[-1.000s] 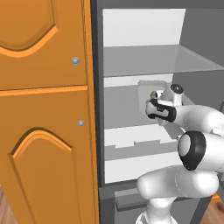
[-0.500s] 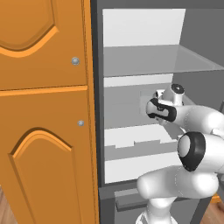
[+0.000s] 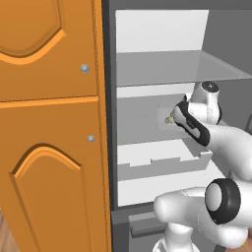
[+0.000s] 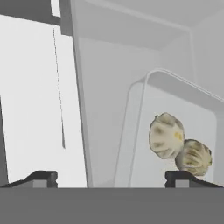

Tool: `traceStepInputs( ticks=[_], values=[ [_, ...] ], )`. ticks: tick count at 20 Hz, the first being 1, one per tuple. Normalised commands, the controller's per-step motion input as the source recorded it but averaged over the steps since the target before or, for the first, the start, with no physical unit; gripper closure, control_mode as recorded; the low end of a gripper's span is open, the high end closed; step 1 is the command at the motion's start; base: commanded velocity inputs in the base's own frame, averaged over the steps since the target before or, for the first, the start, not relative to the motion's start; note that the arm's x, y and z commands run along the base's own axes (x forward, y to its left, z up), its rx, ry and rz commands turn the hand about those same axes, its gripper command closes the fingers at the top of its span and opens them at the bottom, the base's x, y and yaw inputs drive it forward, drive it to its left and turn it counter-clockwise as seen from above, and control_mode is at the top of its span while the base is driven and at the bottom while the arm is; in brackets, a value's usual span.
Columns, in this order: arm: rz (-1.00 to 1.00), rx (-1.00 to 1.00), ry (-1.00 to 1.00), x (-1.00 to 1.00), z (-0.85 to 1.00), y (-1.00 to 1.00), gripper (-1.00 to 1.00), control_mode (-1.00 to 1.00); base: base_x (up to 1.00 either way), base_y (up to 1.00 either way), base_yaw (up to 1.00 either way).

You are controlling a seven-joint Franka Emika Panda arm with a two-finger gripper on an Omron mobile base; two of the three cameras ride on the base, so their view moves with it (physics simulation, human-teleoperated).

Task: Place two dumplings into each of the tupperware containers and then place the containers in the fridge.

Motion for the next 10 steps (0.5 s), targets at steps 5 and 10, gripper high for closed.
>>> traceStepInputs(
  ticks=[5,10],
  values=[
    [-0.2,0.03,0.26,-1.0,0.24,0.0,-1.0,-1.0,0.0,0.0,0.0],
    [-0.29,0.17,0.27,-1.0,0.35,0.0,-1.0,-1.0,0.0,0.0,0.0]
  ],
)
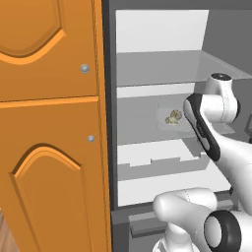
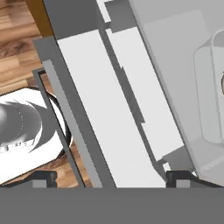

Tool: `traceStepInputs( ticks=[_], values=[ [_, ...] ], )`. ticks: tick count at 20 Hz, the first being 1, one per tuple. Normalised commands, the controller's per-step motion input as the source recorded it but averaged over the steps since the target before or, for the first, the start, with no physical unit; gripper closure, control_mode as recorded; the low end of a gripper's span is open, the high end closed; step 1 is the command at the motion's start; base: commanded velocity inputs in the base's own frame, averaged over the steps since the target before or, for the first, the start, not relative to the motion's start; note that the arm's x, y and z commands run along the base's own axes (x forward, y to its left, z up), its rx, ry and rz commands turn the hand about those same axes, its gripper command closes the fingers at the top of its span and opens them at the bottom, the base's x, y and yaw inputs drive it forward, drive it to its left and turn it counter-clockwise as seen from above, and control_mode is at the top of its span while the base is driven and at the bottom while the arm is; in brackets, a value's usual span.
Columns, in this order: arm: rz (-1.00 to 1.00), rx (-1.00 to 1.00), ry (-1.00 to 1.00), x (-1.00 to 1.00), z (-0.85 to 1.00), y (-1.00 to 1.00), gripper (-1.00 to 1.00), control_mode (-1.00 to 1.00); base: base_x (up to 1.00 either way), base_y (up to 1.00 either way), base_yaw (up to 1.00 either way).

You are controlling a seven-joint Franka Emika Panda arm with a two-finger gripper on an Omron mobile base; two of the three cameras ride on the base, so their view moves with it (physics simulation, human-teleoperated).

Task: Place two dumplings into each of the tupperware containers and then place the containers in the fridge.

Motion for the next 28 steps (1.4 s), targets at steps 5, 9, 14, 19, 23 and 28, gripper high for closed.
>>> traceStepInputs(
  ticks=[5,9,14,19,23,28],
  values=[
    [-0.39,0.04,0.24,-1.0,0.2,0.35,-1.0,-1.0,0.0,0.0,0.0],
    [-0.43,0.0,0.07,-0.99,0.18,0.45,-1.0,-1.0,0.0,0.0,0.0],
    [-0.47,0.0,0.03,-0.76,0.18,0.25,-1.0,-1.0,0.0,0.0,0.0],
    [-0.39,0.0,0.0,-0.84,0.25,0.28,-1.0,-1.0,0.0,0.0,0.0],
    [-0.35,0.0,-0.08,-0.42,0.21,0.59,-1.0,-1.0,0.0,0.0,0.0],
    [-0.09,0.0,-0.09,-0.07,0.22,0.2,-1.0,-1.0,0.0,0.0,0.0]
  ],
)
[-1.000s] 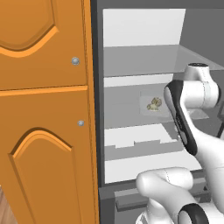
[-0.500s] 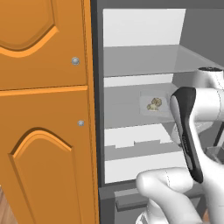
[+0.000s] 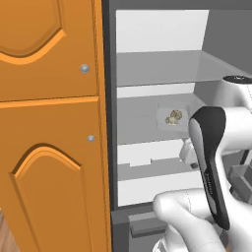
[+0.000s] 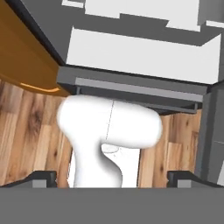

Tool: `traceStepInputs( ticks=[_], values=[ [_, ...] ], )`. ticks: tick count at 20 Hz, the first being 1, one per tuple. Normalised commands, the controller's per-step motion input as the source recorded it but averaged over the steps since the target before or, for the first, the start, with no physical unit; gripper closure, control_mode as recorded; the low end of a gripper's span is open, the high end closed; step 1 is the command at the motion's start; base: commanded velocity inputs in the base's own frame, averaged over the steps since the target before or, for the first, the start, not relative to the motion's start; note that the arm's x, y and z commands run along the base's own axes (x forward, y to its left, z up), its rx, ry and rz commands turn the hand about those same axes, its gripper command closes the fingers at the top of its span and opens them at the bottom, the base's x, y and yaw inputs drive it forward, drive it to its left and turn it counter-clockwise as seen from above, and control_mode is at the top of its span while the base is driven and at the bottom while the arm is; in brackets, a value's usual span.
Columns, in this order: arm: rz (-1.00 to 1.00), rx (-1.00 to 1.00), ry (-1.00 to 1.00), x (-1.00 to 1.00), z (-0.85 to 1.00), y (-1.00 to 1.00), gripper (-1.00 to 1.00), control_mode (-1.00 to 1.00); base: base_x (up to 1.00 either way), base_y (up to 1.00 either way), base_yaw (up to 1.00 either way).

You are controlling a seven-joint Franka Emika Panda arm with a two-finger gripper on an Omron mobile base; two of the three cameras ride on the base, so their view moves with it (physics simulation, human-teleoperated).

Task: Place two dumplings into each of the tupperware containers and then place the containers in the fridge.

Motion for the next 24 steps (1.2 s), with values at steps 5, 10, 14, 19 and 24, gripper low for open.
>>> traceStepInputs(
  ticks=[5,10,14,19,24],
  values=[
    [-0.09,0.0,-0.04,0.0,0.14,-0.24,-1.0,-1.0,0.0,0.0,0.0],
    [-0.14,0.0,0.0,0.01,0.09,-0.3,-1.0,-1.0,0.0,0.0,0.0],
    [-0.16,0.0,0.0,0.0,0.09,-0.11,-1.0,-1.0,0.0,0.0,0.0],
    [-0.01,0.0,0.0,0.0,0.19,0.05,-1.0,-1.0,0.0,0.0,0.0],
    [0.0,0.0,0.0,-0.05,0.03,0.01,-1.0,1.0,-0.43,0.01,0.0]
  ],
)
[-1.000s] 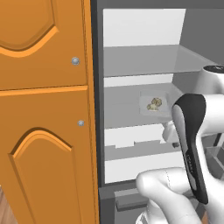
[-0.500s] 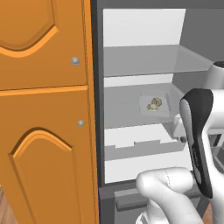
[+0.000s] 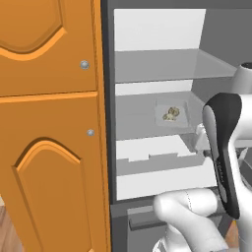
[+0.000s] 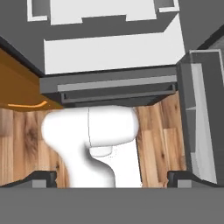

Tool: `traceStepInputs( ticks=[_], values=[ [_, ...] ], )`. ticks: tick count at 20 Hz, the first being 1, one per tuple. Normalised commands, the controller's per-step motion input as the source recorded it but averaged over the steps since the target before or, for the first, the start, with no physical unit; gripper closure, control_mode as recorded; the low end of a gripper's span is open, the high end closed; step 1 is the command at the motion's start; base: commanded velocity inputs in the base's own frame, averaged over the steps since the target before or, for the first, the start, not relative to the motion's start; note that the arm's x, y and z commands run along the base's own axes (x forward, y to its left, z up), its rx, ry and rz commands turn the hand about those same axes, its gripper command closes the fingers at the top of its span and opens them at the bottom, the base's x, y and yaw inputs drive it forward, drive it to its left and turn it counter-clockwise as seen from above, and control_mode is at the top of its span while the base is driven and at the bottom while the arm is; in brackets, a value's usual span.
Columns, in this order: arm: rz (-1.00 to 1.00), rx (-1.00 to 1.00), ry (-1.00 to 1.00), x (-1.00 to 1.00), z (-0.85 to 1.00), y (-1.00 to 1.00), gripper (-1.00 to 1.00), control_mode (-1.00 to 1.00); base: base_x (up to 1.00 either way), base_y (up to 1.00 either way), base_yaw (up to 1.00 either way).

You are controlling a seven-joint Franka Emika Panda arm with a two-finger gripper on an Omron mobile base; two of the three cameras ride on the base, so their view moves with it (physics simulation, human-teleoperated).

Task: Place two dumplings into each of the tupperware containers and then place the containers in the fridge.

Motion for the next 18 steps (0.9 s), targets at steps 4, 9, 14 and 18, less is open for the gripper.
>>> traceStepInputs(
  ticks=[4,9,14,18],
  values=[
    [0.0,0.0,0.0,0.0,0.0,0.0,-1.0,1.0,-1.0,0.03,0.0],
    [0.0,0.0,0.0,0.0,0.0,0.0,-1.0,1.0,-1.0,0.24,0.0],
    [0.0,0.0,0.0,0.0,0.0,0.0,-1.0,1.0,-1.0,0.75,-0.05],
    [0.0,0.0,0.0,0.0,0.0,0.0,-1.0,1.0,-1.0,0.97,-0.38]
  ],
)
